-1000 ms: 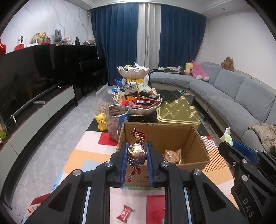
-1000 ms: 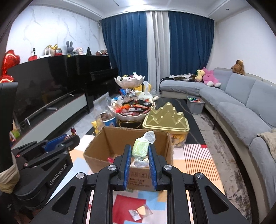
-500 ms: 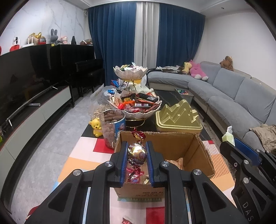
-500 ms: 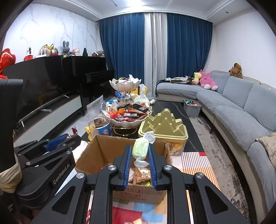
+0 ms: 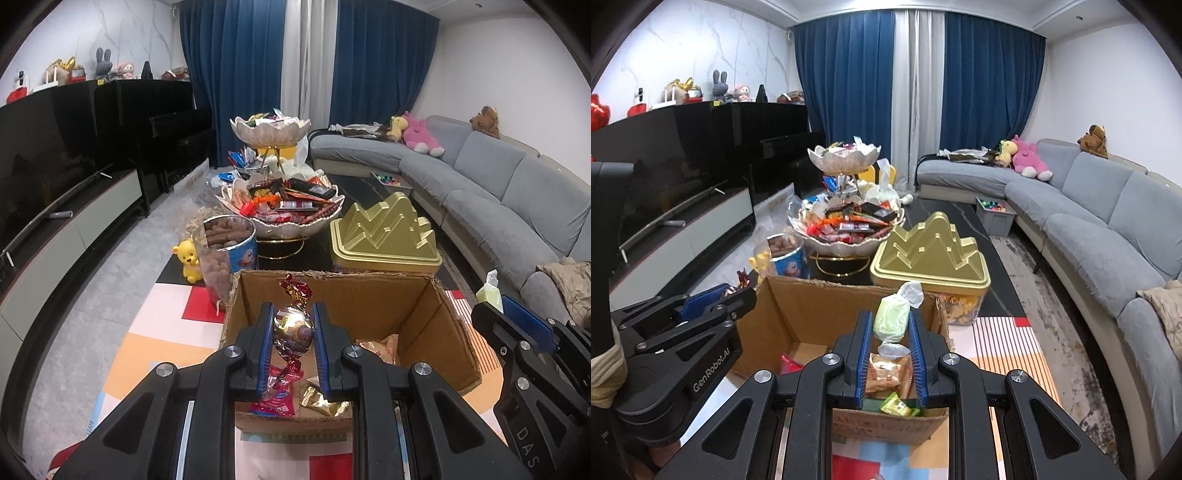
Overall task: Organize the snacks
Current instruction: 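Open the left tool dropping the candy into the box while the right tool drops the green packet, then withdraw both open tools from the box toward the remaining snacks on the rug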
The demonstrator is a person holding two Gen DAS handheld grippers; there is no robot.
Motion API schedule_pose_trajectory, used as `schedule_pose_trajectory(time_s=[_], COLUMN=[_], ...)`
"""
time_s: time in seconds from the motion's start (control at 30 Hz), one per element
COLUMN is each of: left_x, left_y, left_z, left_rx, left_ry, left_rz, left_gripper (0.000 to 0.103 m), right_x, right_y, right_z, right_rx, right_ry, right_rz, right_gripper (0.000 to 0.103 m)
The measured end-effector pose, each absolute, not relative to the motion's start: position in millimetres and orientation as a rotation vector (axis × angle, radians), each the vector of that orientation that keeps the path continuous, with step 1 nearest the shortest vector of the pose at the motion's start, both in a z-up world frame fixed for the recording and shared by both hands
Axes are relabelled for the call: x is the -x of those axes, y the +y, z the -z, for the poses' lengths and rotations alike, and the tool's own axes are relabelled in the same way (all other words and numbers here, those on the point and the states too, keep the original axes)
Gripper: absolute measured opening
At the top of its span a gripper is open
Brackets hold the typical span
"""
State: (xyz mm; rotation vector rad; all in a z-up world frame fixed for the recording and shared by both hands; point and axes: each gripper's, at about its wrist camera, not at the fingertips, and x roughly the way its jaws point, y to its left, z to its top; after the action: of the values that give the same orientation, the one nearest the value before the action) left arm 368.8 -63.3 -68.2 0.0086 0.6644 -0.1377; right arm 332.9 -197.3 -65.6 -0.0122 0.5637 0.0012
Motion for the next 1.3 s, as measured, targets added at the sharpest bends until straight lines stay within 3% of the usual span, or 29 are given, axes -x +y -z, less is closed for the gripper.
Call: schedule_pose_trajectory(time_s=[0.47,0.6,0.77,1.0,1.2,1.3], left_x=[-382,-382,-381,-374,-364,-358], left_y=[-66,-66,-65,-63,-61,-60], left_z=[82,81,80,77,67,61], left_rx=[-0.032,-0.047,-0.048,-0.051,-0.050,-0.047], left_ry=[0.696,0.692,0.697,0.695,0.677,0.668], left_rz=[0.143,0.137,0.129,0.122,0.123,0.127], left_gripper=[0.022,0.029,0.031,0.044,0.048,0.049], right_x=[-349,-350,-349,-344,-335,-329], right_y=[-196,-196,-199,-200,-199,-199], right_z=[80,80,78,75,69,63], right_rx=[0.031,0.044,0.033,0.017,0.004,0.000], right_ry=[0.599,0.604,0.610,0.611,0.606,0.596], right_rz=[-0.008,0.006,0.006,0.004,0.007,0.007], right_gripper=[0.022,0.022,0.036,0.043,0.043,0.050])
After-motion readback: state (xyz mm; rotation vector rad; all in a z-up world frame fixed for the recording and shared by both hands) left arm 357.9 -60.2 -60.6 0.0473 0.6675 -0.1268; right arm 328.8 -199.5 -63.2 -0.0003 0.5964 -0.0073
